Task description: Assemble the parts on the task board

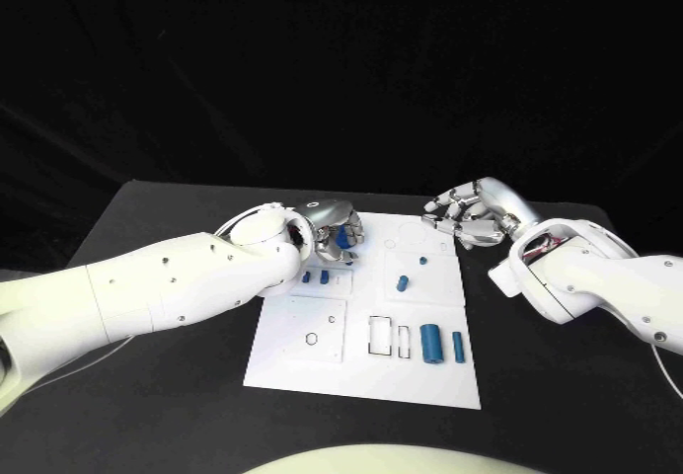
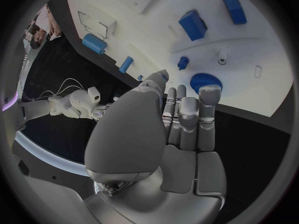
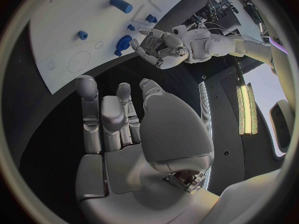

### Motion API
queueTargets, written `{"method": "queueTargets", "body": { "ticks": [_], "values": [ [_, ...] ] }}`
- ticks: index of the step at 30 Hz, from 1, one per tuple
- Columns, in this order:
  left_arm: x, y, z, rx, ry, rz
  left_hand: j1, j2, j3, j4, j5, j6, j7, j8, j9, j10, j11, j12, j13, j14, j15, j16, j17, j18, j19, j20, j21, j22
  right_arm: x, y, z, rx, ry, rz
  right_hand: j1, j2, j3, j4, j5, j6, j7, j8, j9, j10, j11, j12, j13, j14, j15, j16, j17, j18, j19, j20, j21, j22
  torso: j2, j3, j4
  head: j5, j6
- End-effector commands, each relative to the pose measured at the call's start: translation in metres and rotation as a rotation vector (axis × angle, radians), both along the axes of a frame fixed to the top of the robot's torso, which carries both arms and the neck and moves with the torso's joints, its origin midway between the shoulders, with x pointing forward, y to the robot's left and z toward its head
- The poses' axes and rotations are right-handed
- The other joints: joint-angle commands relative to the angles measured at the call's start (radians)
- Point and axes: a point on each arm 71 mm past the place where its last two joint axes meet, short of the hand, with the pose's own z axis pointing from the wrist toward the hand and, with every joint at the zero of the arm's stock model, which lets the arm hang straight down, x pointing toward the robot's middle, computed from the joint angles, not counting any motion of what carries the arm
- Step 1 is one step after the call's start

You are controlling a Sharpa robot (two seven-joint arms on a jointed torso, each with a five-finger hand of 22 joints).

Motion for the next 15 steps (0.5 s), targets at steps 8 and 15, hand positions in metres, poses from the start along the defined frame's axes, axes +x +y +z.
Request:
{"method": "queueTargets", "body": {
  "ticks": [8, 15],
  "values": [
    [0.0015, -0.0016, -0.0077, 0.081, 0.037, -0.013, 0.011, 0.006, 0.005, 0.008, -0.001, 0.040, -0.002, -0.003, -0.022, 0.030, 0.003, -0.022, -0.035, 0.025, 0.005, 0.039, 0.023, -0.023, 0.043, 0.002, 0.057, 0.056, -0.0006, 0.0016, 0.0010, -0.001, -0.017, 0.007, 0.002, -0.002, 0.008, -0.001, 0.010, -0.005, 0.003, 0.002, -0.001, -0.004, 0.001, -0.010, -0.008, -0.001, 0.002, 0.002, 0.000, 0.014, 0.003, -0.001, 0.001, -0.001, 0.000, -0.0005, 0.0008, -0.003, -0.004],
    [0.0025, -0.0004, -0.0105, 0.082, 0.048, -0.008, 0.015, 0.006, 0.010, 0.008, -0.001, 0.049, -0.002, -0.010, -0.037, 0.047, 0.004, -0.036, -0.054, 0.028, 0.005, 0.050, 0.023, -0.026, 0.050, 0.003, 0.071, 0.072, -0.0010, 0.0011, 0.0012, 0.000, -0.017, 0.005, 0.002, -0.002, 0.009, -0.001, 0.012, -0.005, 0.003, 0.002, -0.001, -0.004, 0.001, -0.011, -0.009, 0.000, 0.002, 0.002, 0.000, 0.014, 0.004, -0.001, 0.001, 0.000, 0.000, 0.0004, -0.0006, -0.004, -0.004]
  ]
}}
